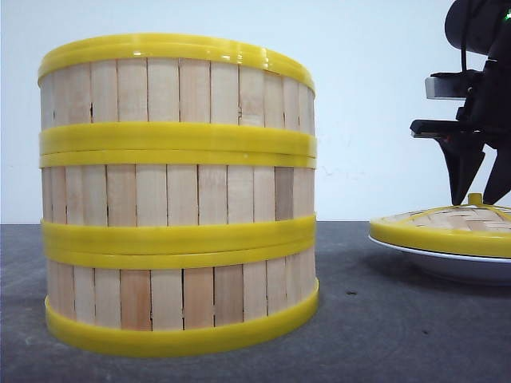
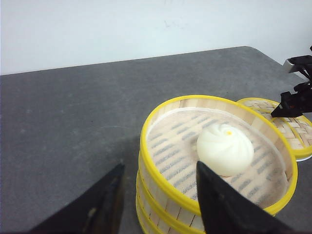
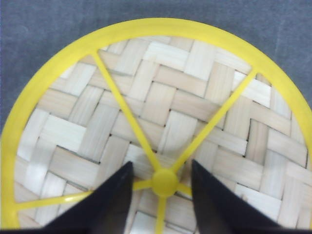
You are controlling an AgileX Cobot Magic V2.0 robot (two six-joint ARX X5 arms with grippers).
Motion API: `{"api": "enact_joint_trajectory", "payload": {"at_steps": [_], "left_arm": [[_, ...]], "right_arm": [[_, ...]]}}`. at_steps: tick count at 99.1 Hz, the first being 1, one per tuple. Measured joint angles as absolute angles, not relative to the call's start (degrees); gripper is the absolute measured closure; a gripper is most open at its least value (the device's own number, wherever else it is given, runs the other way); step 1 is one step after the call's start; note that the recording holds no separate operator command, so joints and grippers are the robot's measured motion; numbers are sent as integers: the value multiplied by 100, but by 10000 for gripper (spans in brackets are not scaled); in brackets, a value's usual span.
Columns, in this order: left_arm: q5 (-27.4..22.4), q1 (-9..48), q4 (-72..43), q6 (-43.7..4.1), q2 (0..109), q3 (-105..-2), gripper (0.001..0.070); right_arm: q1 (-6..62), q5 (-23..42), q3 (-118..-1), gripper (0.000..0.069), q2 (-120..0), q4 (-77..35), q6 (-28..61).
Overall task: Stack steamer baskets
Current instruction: 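Lift the bamboo lid off the white plate and carry it over the stack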
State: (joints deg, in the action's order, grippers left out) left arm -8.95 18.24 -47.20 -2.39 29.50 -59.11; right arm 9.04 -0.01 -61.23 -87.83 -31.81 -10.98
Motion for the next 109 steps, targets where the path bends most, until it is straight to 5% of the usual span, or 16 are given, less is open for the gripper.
{"api": "enact_joint_trajectory", "payload": {"at_steps": [23, 64, 109], "left_arm": [[-895, 1824, -4727, -237, 2950, -5911, 440], [-895, 1824, -4737, -237, 2950, -5911, 440], [-895, 1824, -4740, -237, 2950, -5911, 440]], "right_arm": [[899, 32, -6128, 629, -8783, -3162, -1100], [899, -3, -6292, 633, -8580, -3505, -1096], [1472, -325, -8407, 633, -7782, -4919, -836]]}}
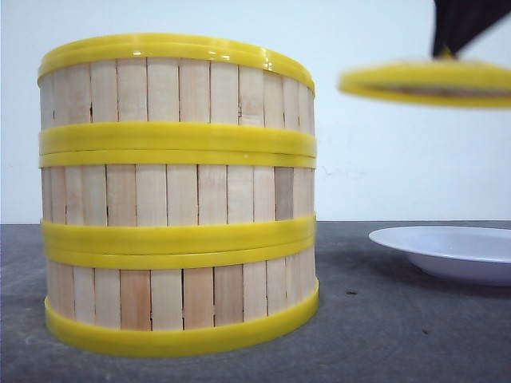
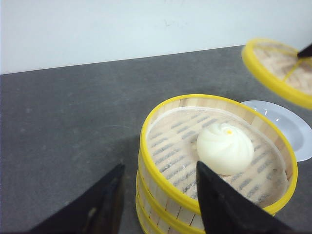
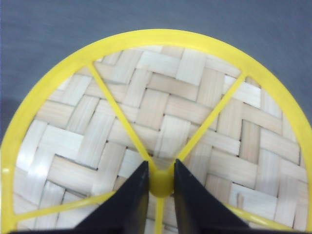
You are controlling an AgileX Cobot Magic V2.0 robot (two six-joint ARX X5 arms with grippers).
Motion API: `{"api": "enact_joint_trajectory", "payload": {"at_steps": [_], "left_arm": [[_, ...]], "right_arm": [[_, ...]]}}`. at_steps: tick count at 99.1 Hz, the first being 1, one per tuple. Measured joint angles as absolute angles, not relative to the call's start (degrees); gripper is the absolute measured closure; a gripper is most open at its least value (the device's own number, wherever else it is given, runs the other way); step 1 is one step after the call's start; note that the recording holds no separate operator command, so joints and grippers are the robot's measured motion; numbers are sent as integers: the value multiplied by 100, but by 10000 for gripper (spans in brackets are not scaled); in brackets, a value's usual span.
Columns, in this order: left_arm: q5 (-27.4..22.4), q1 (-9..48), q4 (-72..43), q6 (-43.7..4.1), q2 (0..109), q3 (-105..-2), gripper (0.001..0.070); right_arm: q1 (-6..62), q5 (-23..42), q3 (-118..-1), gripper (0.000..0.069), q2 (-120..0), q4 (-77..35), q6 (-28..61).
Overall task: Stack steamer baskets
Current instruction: 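Lift the bamboo lid off the white plate and carry it over the stack, then lower the lid onto the top basket and open the right gripper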
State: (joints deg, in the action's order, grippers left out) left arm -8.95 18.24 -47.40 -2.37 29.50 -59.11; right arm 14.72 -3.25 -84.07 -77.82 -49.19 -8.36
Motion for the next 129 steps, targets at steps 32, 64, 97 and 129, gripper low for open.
{"api": "enact_joint_trajectory", "payload": {"at_steps": [32, 64, 97, 129], "left_arm": [[-895, 1824, -4740, -237, 2950, -5911, 440], [-895, 1824, -4740, -237, 2950, -5911, 440], [-895, 1824, -4755, -237, 2950, -5911, 440], [-895, 1824, -4781, -237, 2950, -5911, 440]], "right_arm": [[3232, -773, -9598, 634, -7802, -4939, -786], [4628, -626, -9773, 634, -8545, -4718, -727], [5063, -121, -9773, 634, -9181, -4718, -447], [5214, -34, -9773, 634, -9362, -4980, -344]]}}
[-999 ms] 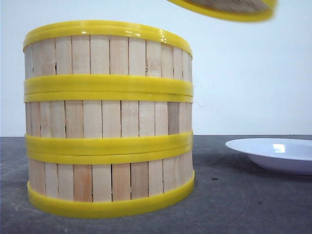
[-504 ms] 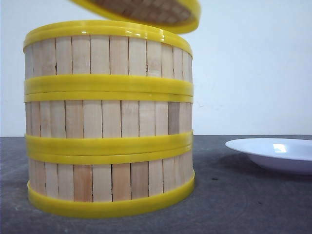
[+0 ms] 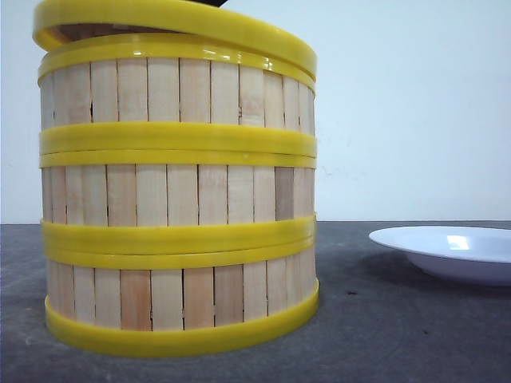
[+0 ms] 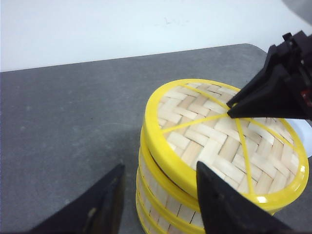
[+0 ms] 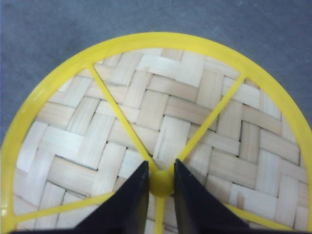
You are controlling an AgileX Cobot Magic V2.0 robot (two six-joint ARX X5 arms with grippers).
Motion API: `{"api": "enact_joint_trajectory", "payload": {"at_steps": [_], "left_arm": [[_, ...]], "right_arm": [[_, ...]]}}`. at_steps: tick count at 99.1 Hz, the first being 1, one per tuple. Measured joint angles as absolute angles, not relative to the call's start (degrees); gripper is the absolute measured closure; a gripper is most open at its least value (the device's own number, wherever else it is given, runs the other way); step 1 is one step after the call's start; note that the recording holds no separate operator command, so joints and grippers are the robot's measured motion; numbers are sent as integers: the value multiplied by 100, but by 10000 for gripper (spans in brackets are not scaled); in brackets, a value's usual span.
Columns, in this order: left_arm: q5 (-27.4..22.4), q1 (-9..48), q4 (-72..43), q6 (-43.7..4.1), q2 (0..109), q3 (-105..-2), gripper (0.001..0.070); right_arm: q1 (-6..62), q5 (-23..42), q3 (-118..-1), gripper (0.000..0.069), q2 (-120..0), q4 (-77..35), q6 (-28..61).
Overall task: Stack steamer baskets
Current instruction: 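Lower the lid onto the top basket and open the right gripper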
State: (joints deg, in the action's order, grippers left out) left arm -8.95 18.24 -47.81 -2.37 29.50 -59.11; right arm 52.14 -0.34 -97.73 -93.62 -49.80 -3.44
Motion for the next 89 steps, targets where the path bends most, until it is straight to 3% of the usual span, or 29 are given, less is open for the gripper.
{"api": "enact_joint_trajectory", "payload": {"at_steps": [89], "left_arm": [[-895, 1824, -5043, -237, 2950, -5911, 440]], "right_arm": [[5251, 23, -9835, 633, -9671, -4856, -294]]}}
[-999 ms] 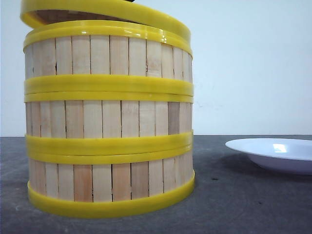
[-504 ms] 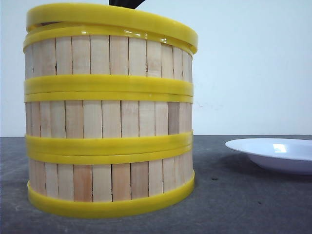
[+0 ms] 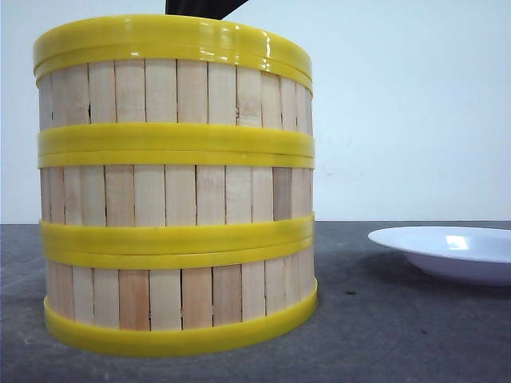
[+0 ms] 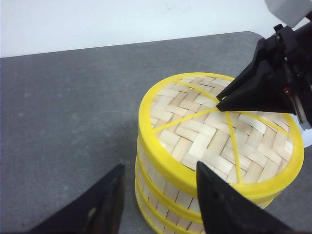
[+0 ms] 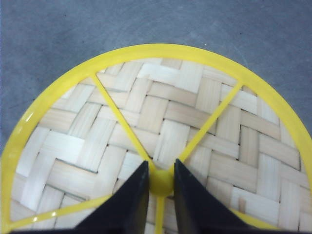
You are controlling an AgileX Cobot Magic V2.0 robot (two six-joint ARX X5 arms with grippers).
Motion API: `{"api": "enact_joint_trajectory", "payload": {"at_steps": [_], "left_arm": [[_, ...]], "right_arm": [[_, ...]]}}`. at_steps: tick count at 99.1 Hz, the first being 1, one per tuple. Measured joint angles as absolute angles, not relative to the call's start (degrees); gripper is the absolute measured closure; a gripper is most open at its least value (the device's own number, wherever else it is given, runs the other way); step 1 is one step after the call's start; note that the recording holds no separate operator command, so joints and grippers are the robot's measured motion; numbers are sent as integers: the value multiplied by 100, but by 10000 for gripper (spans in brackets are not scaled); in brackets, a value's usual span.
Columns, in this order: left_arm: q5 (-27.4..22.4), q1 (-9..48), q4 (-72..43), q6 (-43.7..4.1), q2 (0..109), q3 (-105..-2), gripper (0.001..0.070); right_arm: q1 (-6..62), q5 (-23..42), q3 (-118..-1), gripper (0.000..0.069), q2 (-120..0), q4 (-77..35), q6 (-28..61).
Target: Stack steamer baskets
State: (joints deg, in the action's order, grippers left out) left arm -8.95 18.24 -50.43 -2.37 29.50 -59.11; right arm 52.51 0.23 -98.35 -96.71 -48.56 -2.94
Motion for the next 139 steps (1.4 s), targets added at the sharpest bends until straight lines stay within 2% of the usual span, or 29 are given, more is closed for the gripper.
{"api": "enact_joint_trajectory", "payload": {"at_steps": [8, 22, 31, 49, 105, 120, 139], "left_arm": [[-895, 1824, -5043, -237, 2950, -5911, 440], [-895, 1824, -5041, -237, 2950, -5911, 440], [-895, 1824, -5039, -237, 2950, -5911, 440], [-895, 1824, -5000, -239, 2950, -5911, 440], [-895, 1824, -4233, -408, 2917, -5867, 440], [-895, 1824, -3861, -408, 2657, -5551, 440], [-895, 1824, -3712, -405, 2034, -4810, 440]], "right_arm": [[5251, 23, -9841, 592, -9679, -4840, -294], [5258, 78, -9913, 403, -9730, -4901, -292], [5262, 270, -10103, 360, -9719, -4987, -270], [5266, 624, -10468, 346, -9310, -4989, -128], [5277, 2154, -10484, 345, -6622, -5476, 25], [5277, 2526, -9623, 345, -5850, -5378, 25], [5277, 2722, -7688, 345, -4569, -4718, -217]]}}
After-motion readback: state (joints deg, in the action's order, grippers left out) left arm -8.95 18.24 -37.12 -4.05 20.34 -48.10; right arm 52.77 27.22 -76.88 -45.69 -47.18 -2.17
